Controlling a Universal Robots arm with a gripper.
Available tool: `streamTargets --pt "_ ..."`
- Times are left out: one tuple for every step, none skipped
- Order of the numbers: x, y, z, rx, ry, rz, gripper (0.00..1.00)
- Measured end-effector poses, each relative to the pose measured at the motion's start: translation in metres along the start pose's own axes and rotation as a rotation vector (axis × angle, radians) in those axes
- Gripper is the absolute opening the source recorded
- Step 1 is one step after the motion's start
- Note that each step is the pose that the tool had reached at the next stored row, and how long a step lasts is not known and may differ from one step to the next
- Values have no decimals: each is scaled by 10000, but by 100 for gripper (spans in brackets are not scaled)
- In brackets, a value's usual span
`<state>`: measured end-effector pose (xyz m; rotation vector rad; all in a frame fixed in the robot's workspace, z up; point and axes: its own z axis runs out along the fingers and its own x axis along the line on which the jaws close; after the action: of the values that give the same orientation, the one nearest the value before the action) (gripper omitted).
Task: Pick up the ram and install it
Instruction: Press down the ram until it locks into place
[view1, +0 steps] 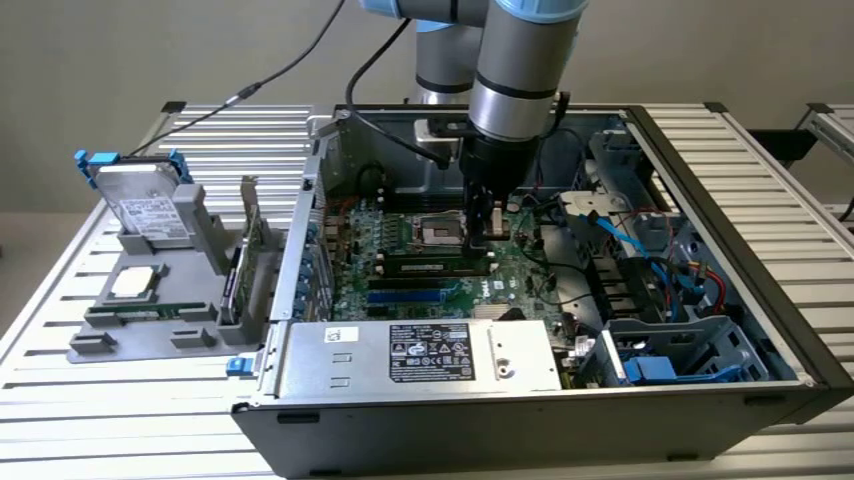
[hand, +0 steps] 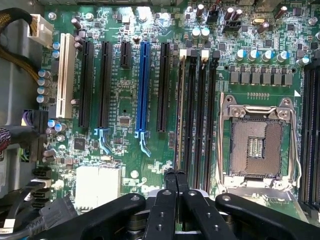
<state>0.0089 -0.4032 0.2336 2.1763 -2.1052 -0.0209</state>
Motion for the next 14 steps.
streamTargets --pt "-1 -1 7 0 0 1 10" --pt "-1 -1 14 1 -2 1 10" --pt "-2 -2 21 0 -1 2 10" --pt "-2 -3 27 0 0 3 10" --pt "-2 -3 34 0 -1 4 10" --pt "-3 -4 41 0 0 4 10" --pt "-3 -4 47 -1 2 5 10" --pt "-3 -5 52 -2 3 6 10" --pt "-3 -5 57 -2 5 6 10" --pt "-4 -6 63 -2 4 7 10" --pt "-5 -7 69 -1 -1 7 10" --pt "-5 -7 72 -2 2 7 10" --pt "-4 -7 76 -3 6 9 10" --pt "-4 -7 78 -3 6 9 10"
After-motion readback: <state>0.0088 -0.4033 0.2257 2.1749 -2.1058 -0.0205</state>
